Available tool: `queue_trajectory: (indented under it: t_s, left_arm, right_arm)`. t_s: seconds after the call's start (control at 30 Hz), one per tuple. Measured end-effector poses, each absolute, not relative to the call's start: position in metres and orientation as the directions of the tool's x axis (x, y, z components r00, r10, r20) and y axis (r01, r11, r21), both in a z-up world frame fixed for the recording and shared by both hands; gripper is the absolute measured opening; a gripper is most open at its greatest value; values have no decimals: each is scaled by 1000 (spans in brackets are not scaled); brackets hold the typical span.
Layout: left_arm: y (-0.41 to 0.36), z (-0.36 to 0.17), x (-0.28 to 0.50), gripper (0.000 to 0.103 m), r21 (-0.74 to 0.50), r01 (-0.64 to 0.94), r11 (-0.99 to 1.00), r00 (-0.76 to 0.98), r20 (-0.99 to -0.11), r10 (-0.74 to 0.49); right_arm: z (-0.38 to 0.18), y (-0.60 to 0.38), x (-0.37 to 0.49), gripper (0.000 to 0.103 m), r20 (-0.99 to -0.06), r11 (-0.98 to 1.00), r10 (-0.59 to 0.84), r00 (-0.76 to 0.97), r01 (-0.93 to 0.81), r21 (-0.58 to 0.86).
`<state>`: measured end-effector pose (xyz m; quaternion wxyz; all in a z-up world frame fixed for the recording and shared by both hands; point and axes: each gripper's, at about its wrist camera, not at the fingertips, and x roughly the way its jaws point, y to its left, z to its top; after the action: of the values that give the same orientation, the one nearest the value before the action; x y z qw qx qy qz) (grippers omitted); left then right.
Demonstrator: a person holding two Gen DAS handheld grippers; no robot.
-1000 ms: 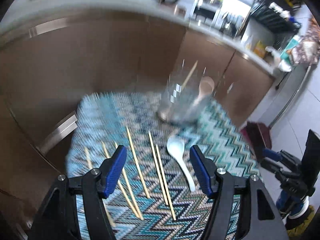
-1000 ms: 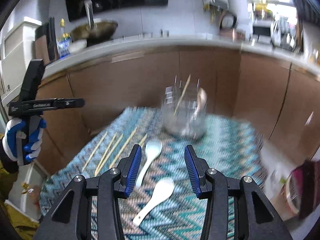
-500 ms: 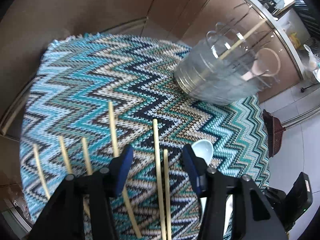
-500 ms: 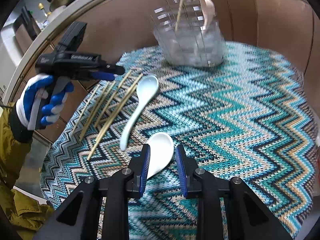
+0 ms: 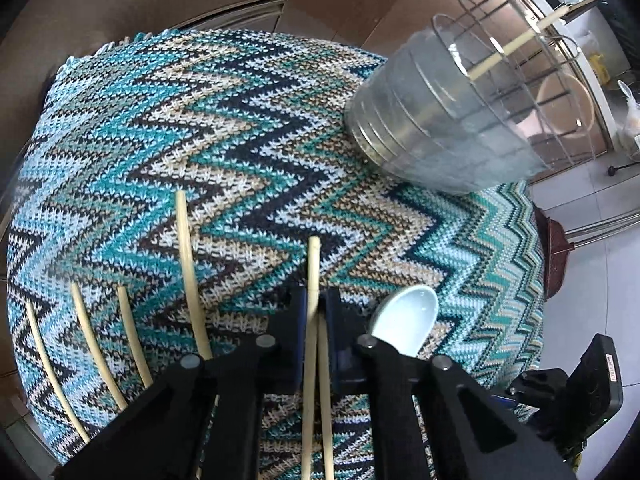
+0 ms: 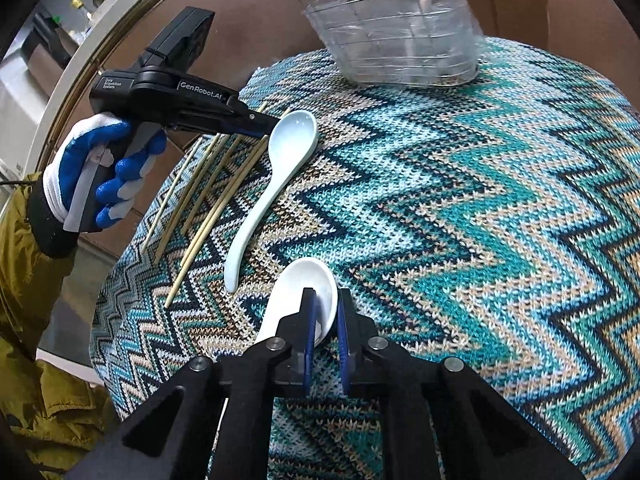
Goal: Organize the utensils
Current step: 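Grasp another white spoon with the right tool while the left tool grasps a chopstick, then lift both utensils to the wire holder and open both tools to drop them in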
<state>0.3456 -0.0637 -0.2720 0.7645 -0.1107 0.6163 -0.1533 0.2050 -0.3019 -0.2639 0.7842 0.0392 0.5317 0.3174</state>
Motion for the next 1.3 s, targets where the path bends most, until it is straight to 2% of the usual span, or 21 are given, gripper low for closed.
queue_trajectory:
  t_s: [0.2, 0.4, 0.53, 0.7, 0.9, 1.1, 1.3]
  left_arm:
    - [-53, -246, 324, 9, -373, 128, 919, 269, -879, -394]
    - [-44, -177, 293, 9, -354, 217, 910, 411, -812, -414]
    - [-42, -140, 277, 5, -339, 271, 901, 459, -777, -430]
    - [-45, -145, 272, 5, -332, 272, 903, 446, -789, -424]
    - [-40, -136, 268, 5, -351, 258, 900, 493, -753, -435]
    - [-35, -81, 266, 5, -342, 295, 892, 590, -669, -452]
    - [-25, -9, 263, 5, -355, 344, 869, 708, -511, -488]
  right_arm:
    - [-245, -286, 193, 6, -802, 798, 520, 294, -501, 333]
    - [-200, -286, 173, 5, -772, 821, 480, 418, -524, 227]
    - [-156, -285, 166, 5, -721, 833, 464, 515, -530, 158]
    - [-137, -288, 165, 5, -691, 841, 459, 559, -525, 134]
    - [-137, -299, 164, 5, -675, 867, 437, 594, -478, 141]
    - [-101, -310, 176, 5, -587, 899, 403, 702, -424, 111]
    - [-50, -309, 199, 5, -444, 929, 350, 825, -367, 51]
